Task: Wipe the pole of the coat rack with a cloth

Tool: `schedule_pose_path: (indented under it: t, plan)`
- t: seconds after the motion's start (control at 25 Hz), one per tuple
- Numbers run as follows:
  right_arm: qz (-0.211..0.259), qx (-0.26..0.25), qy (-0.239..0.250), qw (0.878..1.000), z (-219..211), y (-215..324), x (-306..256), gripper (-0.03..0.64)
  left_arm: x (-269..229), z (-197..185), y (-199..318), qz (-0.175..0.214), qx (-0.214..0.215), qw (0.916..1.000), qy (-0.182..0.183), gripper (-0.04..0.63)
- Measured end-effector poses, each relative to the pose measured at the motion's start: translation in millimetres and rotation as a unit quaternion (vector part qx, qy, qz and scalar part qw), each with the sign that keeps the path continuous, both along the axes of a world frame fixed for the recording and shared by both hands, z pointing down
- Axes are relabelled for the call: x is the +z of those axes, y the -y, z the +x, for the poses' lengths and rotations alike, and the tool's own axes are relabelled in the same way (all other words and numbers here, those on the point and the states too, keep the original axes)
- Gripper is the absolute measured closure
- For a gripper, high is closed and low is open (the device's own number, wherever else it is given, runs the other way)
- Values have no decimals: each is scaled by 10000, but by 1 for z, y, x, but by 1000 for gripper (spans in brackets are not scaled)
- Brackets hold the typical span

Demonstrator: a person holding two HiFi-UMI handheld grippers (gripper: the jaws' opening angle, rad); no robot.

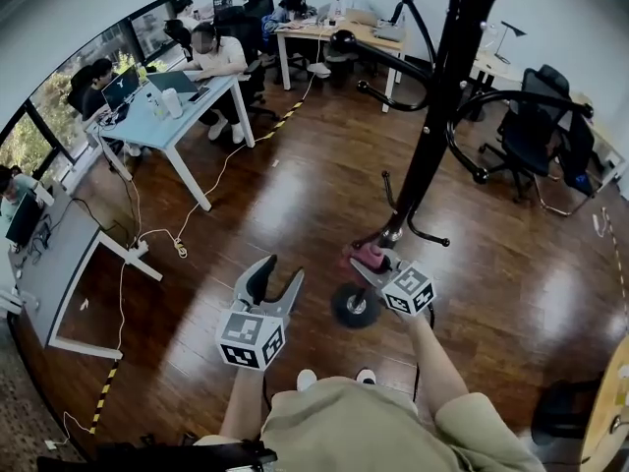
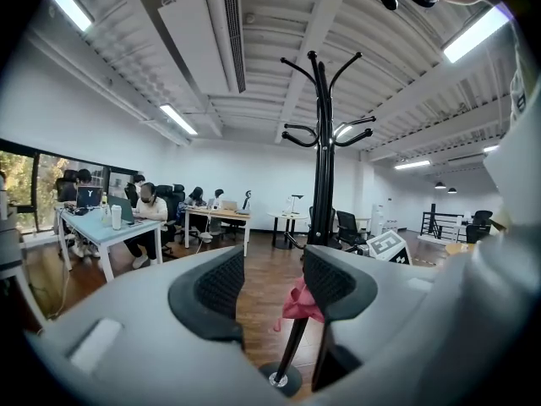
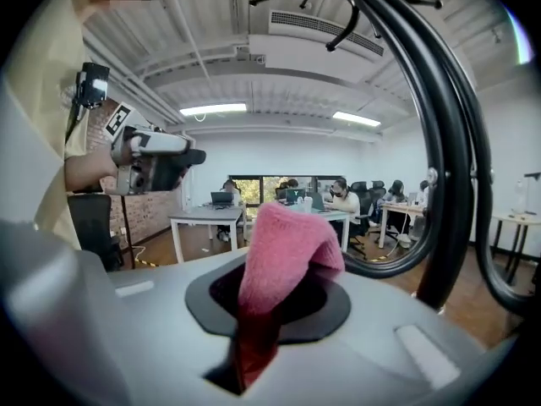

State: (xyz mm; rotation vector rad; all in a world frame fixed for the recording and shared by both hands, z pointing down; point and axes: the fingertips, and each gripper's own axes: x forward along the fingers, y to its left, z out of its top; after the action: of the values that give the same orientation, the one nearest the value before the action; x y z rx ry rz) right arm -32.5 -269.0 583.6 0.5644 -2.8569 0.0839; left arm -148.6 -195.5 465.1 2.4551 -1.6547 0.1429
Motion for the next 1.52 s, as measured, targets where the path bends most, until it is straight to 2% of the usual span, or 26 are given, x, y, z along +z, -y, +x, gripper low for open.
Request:
schedule_pose_path:
  t: [0.16,0.24,0.32,0.56,0.72,0.92,1.0,1.16,1.52]
  plan:
    - [-208,-194,1202,9923,7,-33,-47,575,-5,17,5,47,43,10000,56,382]
    - [-183,81,1537,9879,21,-41,-71,572,-9,24,8,105,77,9999,68,382]
    - [-42,493,1633,9853,43,-42,-89,571,-13,31,11,185,127,9997,76,382]
    - [404,1524,1359,9781,107,-22,-137,571,-30,59,34,515,270,9983,-18,382]
    - [1041,2249,656,9666,125,-13,-152,571,-57,60,43,926,341,9951,-108,382]
    - [1280,2782,585,9502,134,-4,-167,571,-78,50,46,1424,53,9897,-123,382]
    - [1328,2897,576,9461,134,0,-171,572,-80,47,49,1513,-63,9884,-128,382]
    - [1291,2871,619,9471,134,3,-173,572,-79,50,54,1535,-167,9880,-62,371]
    - [1317,3094,527,9403,149,10,-164,572,-76,69,57,1505,-22,9885,119,351]
